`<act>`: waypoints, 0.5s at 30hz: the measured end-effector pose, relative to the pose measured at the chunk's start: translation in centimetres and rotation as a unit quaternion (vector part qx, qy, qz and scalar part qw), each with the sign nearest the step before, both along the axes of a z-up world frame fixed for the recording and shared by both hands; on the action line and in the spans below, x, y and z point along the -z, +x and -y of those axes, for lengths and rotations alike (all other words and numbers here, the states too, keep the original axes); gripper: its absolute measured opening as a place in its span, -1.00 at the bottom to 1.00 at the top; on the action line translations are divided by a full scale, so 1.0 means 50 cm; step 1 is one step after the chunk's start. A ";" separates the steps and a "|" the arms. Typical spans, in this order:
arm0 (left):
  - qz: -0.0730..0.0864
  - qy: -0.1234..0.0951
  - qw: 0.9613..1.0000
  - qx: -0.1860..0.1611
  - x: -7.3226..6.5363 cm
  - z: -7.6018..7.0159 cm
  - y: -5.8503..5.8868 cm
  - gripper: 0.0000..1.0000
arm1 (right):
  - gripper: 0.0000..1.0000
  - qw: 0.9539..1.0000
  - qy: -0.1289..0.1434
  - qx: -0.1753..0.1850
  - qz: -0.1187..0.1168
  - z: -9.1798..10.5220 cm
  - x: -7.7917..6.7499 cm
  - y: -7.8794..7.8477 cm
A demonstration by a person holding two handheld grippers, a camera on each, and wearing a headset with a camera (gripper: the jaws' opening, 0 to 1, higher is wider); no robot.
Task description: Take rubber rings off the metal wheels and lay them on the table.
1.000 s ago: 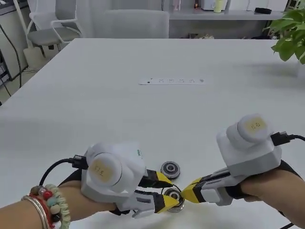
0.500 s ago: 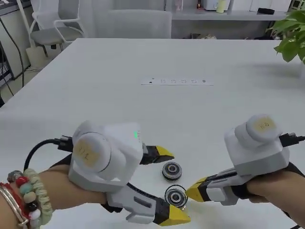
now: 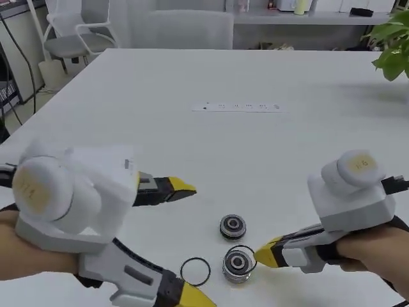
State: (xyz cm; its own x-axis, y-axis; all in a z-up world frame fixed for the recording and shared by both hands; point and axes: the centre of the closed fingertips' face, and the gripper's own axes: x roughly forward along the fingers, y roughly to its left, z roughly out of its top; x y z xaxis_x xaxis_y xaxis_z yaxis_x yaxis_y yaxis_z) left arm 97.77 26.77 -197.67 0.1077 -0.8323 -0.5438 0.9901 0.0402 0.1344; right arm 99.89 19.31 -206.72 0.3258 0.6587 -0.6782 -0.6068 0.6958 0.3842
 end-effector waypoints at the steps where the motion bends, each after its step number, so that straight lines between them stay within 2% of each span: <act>1: 0.002 0.002 1.000 -0.008 -0.001 -0.013 0.002 0.74 | -1.00 1.000 0.001 0.001 -0.002 0.001 0.000 0.000; 10: 0.005 0.018 0.998 -0.063 0.003 -0.096 0.010 0.75 | -1.00 1.000 0.003 0.012 -0.014 0.008 0.004 -0.001; 15: -0.002 0.003 0.995 -0.098 -0.002 -0.127 0.014 0.76 | -1.00 1.000 0.004 0.015 -0.017 0.010 0.004 0.000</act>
